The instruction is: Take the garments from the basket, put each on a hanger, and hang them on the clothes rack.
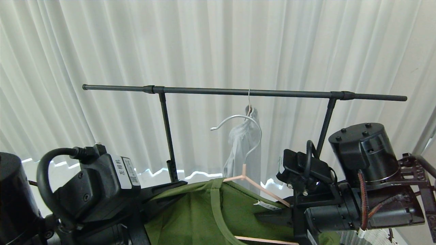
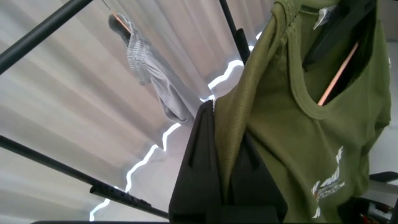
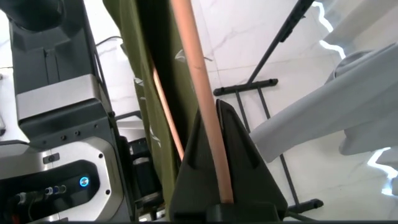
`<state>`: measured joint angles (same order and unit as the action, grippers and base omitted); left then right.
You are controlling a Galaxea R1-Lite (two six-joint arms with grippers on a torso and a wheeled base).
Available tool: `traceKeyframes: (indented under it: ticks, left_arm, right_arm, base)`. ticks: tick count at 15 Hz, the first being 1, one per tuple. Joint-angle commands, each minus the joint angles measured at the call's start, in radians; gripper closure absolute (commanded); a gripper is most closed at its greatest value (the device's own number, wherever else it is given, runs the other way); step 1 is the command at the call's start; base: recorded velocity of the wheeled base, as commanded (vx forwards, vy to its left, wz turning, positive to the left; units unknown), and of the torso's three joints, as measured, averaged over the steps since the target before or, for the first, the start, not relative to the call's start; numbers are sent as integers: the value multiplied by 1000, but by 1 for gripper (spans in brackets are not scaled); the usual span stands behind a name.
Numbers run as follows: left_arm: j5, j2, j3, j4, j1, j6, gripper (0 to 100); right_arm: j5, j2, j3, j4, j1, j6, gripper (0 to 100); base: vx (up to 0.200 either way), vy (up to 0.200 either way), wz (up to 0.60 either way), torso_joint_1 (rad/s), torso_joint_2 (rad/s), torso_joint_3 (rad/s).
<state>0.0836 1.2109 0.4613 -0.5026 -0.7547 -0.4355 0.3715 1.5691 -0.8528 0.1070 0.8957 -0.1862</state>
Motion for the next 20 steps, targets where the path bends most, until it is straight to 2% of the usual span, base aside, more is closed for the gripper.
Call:
traceKeyframes:
  ticks: [1,2,3,7,9,14,17,20]
  left_arm:
    - [-2,3,-4,-1,0,-2,100]
    - [-4,3,-3,-1,0,-3,100]
    - [-5,4,-3,-1,0,-3,0]
    - [-7,7,-13,-1,11,9,0]
    - [-7,7,-16,-1,14,14,0]
    - [-5,-1,-76,-1,123,63,0]
    - [-5,-13,-148,-1,181,66,0]
    - [-5,35,-210,-1,278,97,0]
  right_arm:
    - [0,-6,0,2,0,-9,100]
    - [0,-8,0,0,0,-16,100]
    - [1,-17,0,0,0,-35,100]
    - [1,-40,-2,-4,-1,-42,100]
    - [0,-57,3,-13,-43,-47,100]
    - [0,-100,8,-112,-198,-136,100]
    - [-3,-104,3,-110,-224,-137,100]
    - [-8,-141,3,-115,-225,-137,100]
  base:
    - [0,0,0,0,0,0]
    - [0,0,0,0,0,0]
    - [0,0,0,0,0,0]
    - [0,0,0,0,0,0]
    - [0,0,0,0,0,0]
    - [0,0,0,0,0,0]
    - [0,0,0,0,0,0]
    - [0,0,0,0,0,0]
